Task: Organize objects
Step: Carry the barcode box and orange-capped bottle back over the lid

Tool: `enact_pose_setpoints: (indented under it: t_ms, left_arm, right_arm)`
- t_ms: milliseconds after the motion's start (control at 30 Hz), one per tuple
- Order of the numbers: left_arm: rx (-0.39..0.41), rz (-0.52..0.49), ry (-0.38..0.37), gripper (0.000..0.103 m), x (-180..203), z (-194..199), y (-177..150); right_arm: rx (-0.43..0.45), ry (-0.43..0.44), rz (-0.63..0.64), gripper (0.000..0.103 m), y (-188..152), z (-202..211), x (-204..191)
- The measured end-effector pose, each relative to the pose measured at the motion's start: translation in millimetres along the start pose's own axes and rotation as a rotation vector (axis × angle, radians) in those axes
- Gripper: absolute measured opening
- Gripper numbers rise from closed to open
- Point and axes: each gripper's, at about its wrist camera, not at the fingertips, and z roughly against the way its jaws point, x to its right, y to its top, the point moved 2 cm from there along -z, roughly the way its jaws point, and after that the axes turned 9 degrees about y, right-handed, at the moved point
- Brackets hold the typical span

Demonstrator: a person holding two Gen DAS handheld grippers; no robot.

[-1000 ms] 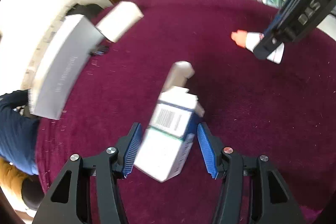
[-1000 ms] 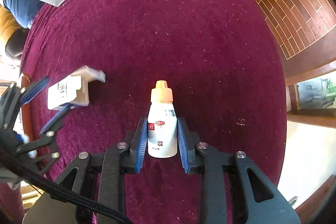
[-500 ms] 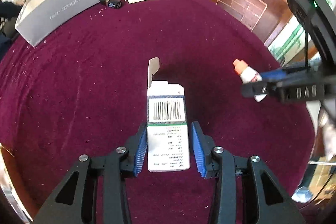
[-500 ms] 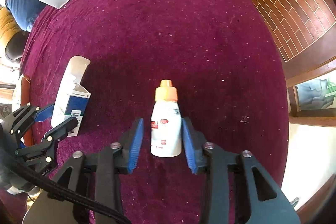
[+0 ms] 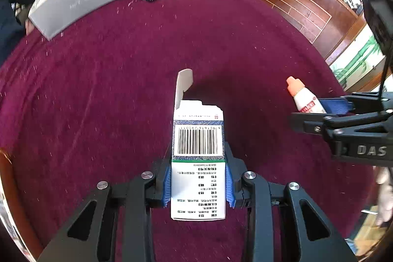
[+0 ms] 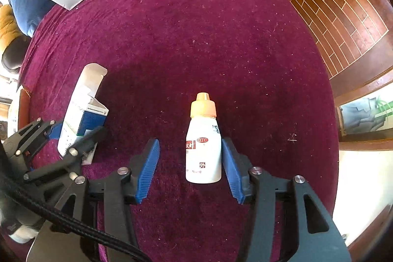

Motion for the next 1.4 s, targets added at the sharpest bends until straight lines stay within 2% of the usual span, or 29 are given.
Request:
enact_pose_setpoints:
  t_ms: [167, 300, 433, 1033, 1400]
  left_arm:
    - [0.010, 0.004, 0.065, 0.029, -1, 10, -9]
    - [0.010, 0.017, 0.063, 0.029, 1, 16, -15]
    - [0.019, 0.016, 0.066, 0.029, 3, 25, -20]
    - [0.027, 0.069, 0.015, 0.029, -9, 51, -39]
    - [0.060, 0.117, -0.010, 0.029, -28, 73, -58]
  right_arm:
    - [0.003, -0.046, 0.029, 0.050, -2, -2, -5]
    - [0.008, -0.072, 0.034, 0.049, -1, -3, -7]
    - [0.028, -0.116, 0.050, 0.025, -1, -2, -7]
    - [0.039, -0.032, -0.015, 0.025, -12, 11, -7]
    - [0.053, 0.019, 0.035, 0.025, -19, 24, -46]
